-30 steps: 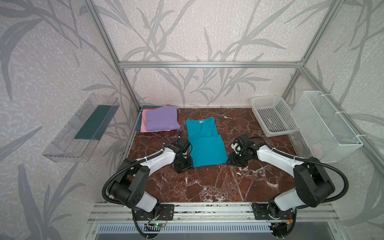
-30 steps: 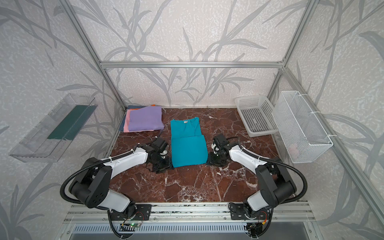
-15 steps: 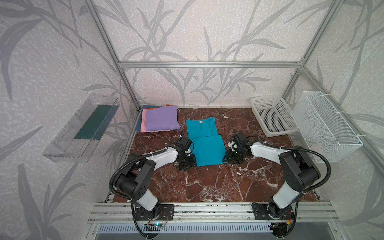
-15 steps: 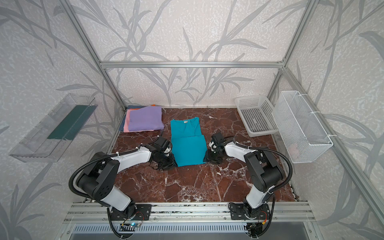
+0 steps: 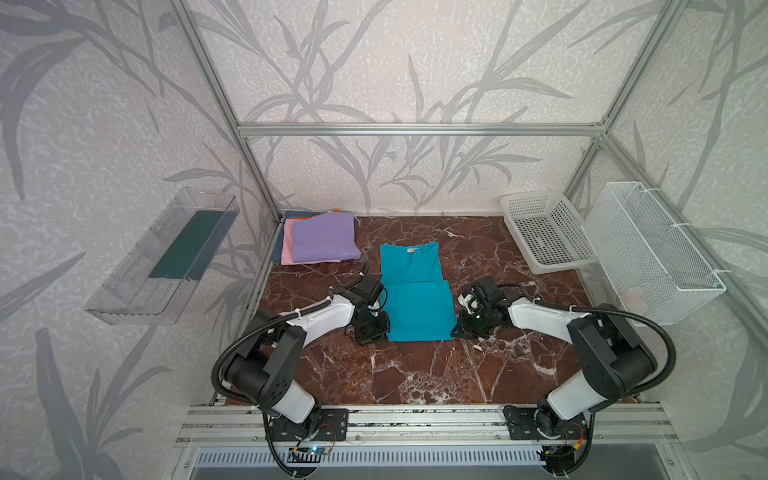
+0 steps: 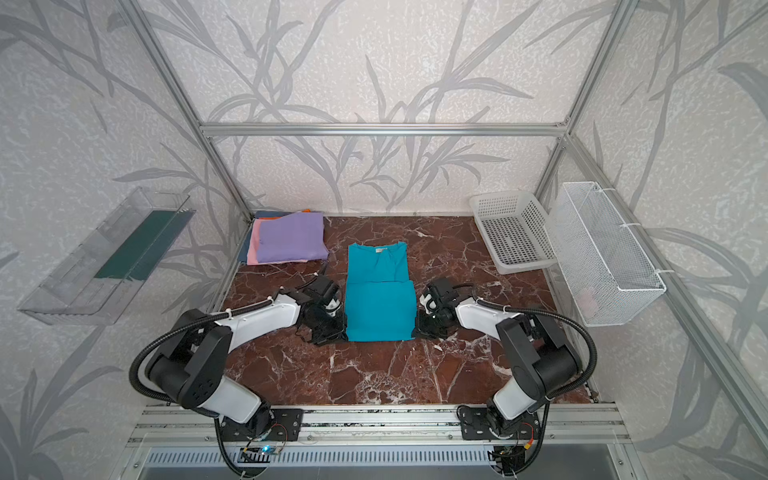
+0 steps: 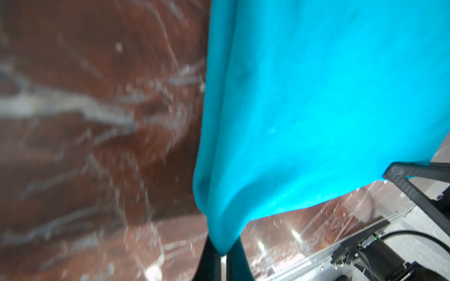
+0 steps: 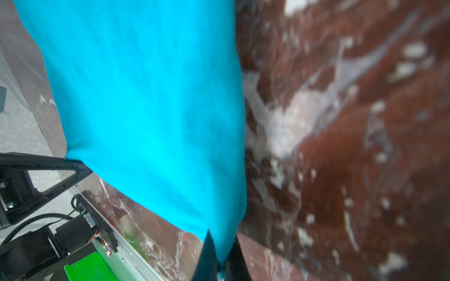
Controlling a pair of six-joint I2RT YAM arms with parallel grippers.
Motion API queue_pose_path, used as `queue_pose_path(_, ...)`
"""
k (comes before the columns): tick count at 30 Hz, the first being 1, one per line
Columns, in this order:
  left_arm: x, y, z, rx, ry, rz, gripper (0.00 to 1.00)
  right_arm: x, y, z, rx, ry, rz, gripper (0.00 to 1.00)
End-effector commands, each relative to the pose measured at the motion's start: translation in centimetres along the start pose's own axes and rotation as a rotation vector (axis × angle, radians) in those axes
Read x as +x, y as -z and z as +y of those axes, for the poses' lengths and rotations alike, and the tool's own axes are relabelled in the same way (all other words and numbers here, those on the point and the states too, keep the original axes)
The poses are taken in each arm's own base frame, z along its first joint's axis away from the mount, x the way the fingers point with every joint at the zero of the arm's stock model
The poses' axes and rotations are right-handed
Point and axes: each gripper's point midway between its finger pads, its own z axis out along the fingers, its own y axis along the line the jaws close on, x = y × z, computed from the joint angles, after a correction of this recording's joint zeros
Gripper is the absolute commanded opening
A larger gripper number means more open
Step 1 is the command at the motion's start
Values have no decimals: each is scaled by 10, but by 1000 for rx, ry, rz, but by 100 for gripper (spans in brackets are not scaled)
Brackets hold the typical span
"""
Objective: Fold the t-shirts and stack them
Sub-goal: 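Move both grippers to the near edge of the teal bundle and grasp it, then lift the near edge with both grippers and fold it over toward the collar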
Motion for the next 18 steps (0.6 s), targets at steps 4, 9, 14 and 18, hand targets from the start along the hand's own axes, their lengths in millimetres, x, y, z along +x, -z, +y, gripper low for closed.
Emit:
queue_pose_path(4, 24, 49, -7, 5, -5, -3, 0, 48, 41, 18, 15, -13, 62, 0)
queue_pose_path(9, 20, 92, -41, 104, -25, -63, 0, 54, 73, 42, -32, -28, 32, 0)
queue_pose_path(14, 7, 122, -73, 174, -66, -118, 0, 40, 97, 69, -71, -30, 3, 0)
queue_pose_path(18, -3, 133, -84, 176, -100, -150, 0, 20, 108, 90, -172, -63, -6, 0)
